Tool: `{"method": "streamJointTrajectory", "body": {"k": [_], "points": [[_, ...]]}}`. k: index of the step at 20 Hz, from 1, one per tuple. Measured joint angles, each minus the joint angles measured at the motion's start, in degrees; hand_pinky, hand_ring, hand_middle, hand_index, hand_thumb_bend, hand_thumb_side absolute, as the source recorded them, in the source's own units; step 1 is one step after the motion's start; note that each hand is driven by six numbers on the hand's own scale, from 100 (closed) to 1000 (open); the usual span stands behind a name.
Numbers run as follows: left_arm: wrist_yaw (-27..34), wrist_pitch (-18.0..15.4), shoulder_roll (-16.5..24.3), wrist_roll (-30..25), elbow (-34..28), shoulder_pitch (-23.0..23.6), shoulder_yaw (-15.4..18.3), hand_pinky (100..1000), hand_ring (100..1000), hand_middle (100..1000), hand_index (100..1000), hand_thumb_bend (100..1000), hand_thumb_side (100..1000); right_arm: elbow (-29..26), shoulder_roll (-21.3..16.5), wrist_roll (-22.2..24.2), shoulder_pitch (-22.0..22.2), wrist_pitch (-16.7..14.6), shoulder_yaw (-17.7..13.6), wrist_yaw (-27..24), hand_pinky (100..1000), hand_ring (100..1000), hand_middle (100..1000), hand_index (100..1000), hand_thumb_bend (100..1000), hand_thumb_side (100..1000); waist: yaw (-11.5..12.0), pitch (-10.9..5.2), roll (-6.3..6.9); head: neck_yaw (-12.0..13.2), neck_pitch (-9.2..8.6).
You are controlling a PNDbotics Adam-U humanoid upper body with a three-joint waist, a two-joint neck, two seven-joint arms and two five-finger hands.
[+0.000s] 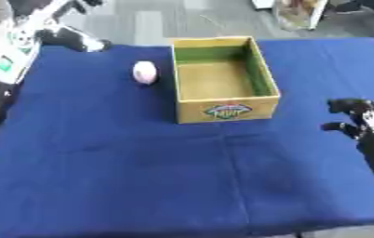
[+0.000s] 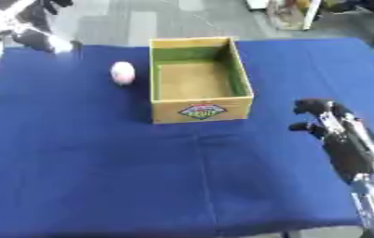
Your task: Pick up objects on the table and place them in the box.
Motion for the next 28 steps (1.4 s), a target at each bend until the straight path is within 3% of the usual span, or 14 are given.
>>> {"method": "streamJointTrajectory", "body": {"k": [15, 28], "points": [[-13.4, 1.4, -4.2, 4.7, 8.4, -0.9, 0.4, 732, 794, 737, 863, 693, 100, 0.0, 0.5, 0.7, -1.2, 0.2, 0.5, 0.0, 644, 942, 619, 724, 100, 555, -2.8, 1.52, 0.16, 0.8, 0.0], [-17.5, 2.2, -5.0, 6.5, 11.8, -0.9, 1.1, 740, 832, 776, 869, 728, 100, -0.2, 1.5, 1.4, -2.4, 0.3, 1.1, 0.0, 645, 944, 619, 725, 100, 559, -4.4, 3.61, -0.31, 1.8, -0.25]]}}
